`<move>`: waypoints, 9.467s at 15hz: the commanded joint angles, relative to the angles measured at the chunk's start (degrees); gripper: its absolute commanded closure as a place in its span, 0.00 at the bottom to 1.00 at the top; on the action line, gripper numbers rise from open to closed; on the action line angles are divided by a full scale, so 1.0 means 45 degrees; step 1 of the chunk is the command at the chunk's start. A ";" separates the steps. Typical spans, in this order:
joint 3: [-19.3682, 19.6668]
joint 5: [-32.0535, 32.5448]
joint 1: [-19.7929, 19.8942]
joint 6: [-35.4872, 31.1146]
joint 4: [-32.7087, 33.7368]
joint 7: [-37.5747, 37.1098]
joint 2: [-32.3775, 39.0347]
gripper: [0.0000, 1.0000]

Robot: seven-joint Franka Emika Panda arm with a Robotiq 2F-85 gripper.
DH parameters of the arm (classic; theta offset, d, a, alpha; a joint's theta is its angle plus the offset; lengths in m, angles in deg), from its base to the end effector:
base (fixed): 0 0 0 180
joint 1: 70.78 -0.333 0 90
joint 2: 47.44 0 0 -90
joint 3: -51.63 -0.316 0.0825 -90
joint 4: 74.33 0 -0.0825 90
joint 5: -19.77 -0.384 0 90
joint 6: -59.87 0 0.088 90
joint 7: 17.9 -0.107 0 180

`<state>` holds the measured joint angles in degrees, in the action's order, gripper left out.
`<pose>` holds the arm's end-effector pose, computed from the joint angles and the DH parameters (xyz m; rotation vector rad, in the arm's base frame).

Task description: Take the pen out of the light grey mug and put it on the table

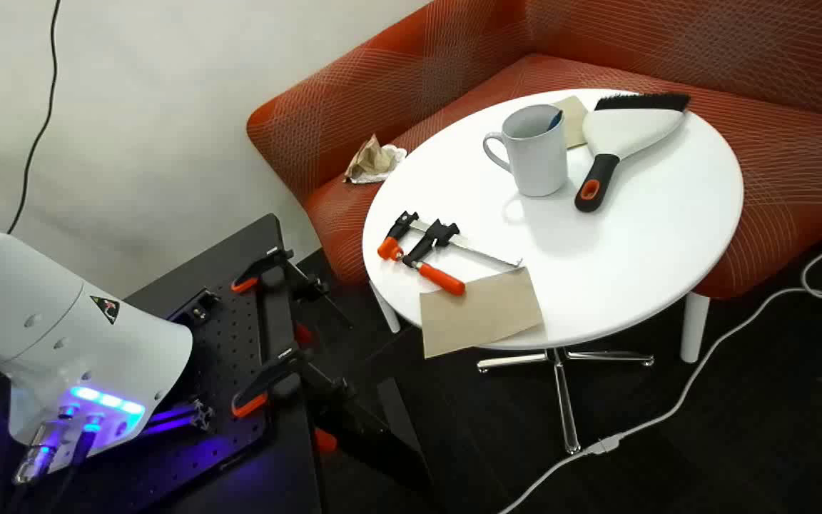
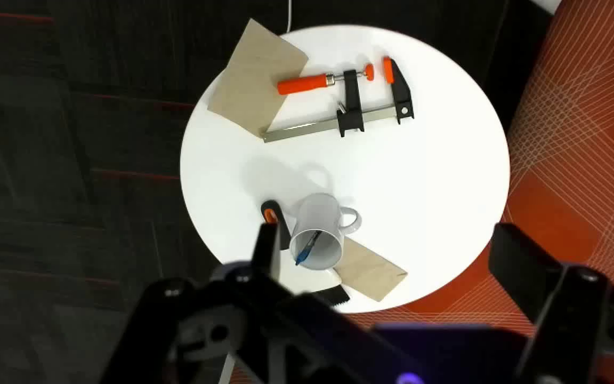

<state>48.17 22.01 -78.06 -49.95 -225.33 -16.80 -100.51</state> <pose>0.2920 0.0550 0.5307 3.0386 0.3003 0.3251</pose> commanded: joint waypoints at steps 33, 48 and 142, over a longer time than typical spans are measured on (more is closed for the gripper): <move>-0.1561 0.1951 0.2042 -0.5925 0.4651 -0.8473 1.0865 0.00; 0.0060 0.2530 0.0674 -0.6996 0.6186 -0.9593 1.4105 0.00; -0.0121 0.2589 -0.1885 -0.7206 0.7082 -0.8793 1.6097 0.96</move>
<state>49.89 37.49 -88.14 -87.92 -200.18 -63.42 -33.82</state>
